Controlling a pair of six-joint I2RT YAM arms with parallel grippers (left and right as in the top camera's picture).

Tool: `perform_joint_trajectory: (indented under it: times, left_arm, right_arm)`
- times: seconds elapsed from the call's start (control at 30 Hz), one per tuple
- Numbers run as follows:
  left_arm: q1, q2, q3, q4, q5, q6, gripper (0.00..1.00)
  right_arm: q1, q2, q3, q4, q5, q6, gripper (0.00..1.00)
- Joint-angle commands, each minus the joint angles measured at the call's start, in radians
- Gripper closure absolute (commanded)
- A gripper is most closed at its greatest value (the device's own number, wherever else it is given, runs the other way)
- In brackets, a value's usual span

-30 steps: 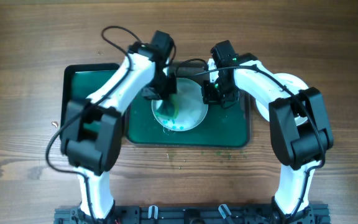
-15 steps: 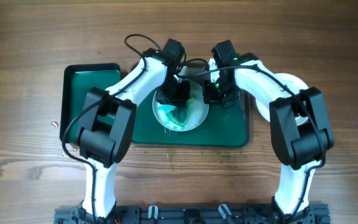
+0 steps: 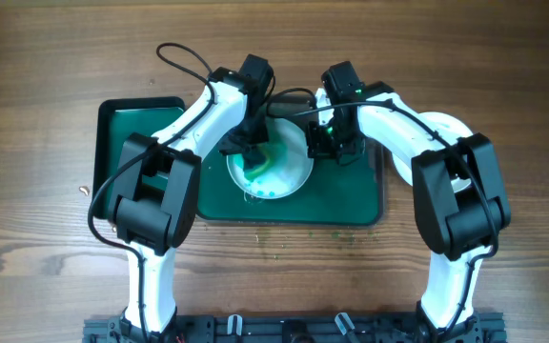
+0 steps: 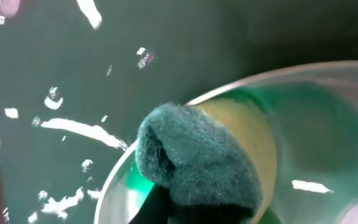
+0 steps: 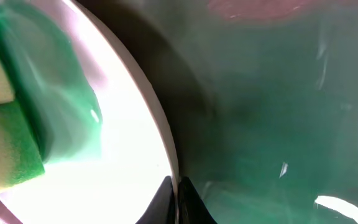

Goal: Clean dirty plates on tray and stack at the side
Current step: 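Scrub the last plate with the sponge while the right gripper holds it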

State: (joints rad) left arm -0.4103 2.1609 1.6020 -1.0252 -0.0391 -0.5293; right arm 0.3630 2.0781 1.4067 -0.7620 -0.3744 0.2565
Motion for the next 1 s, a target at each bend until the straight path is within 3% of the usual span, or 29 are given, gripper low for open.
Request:
perform_joint_trajectory:
  times: [0.0,0.1,0.3,0.4,0.47,0.53,0.63,0.83,0.97]
  left_arm:
    - [0.014,0.033,-0.031,-0.042,0.188,0.250,0.96]
    - [-0.009,0.033,-0.031,-0.040,0.546,0.510,0.96]
    - [-0.045,0.033,-0.031,0.079,0.602,0.550,0.96]
    - [-0.045,0.033,-0.031,0.164,0.516,0.462,0.96]
    - [-0.042,0.033,-0.031,0.213,0.343,0.352,0.96]
    - [-0.036,0.033,-0.031,0.227,0.061,0.207,0.96]
    - [-0.009,0.028,-0.019,0.151,-0.149,0.099,0.96]
    - [0.051,0.021,0.063,-0.095,-0.216,0.038,0.96]
    - [0.061,-0.005,0.163,-0.241,-0.112,0.055,0.96]
  right_arm:
    - [-0.006,0.027,-0.014,-0.011,0.017,-0.018,0.96]
    - [-0.006,0.027,-0.014,-0.011,0.017,-0.018,0.96]
    - [-0.006,0.027,-0.014,-0.011,0.017,-0.018,0.96]
    - [-0.006,0.027,-0.014,-0.013,0.017,-0.018,0.96]
    - [-0.006,0.027,-0.014,-0.013,0.017,-0.018,0.96]
    - [-0.006,0.027,-0.014,-0.013,0.017,0.002,0.96]
    - [-0.006,0.027,-0.014,-0.013,0.017,0.008,0.96]
    - [-0.006,0.027,-0.014,-0.013,0.017,0.009,0.96]
    - [-0.006,0.026,-0.014,-0.014,0.018,0.008,0.96]
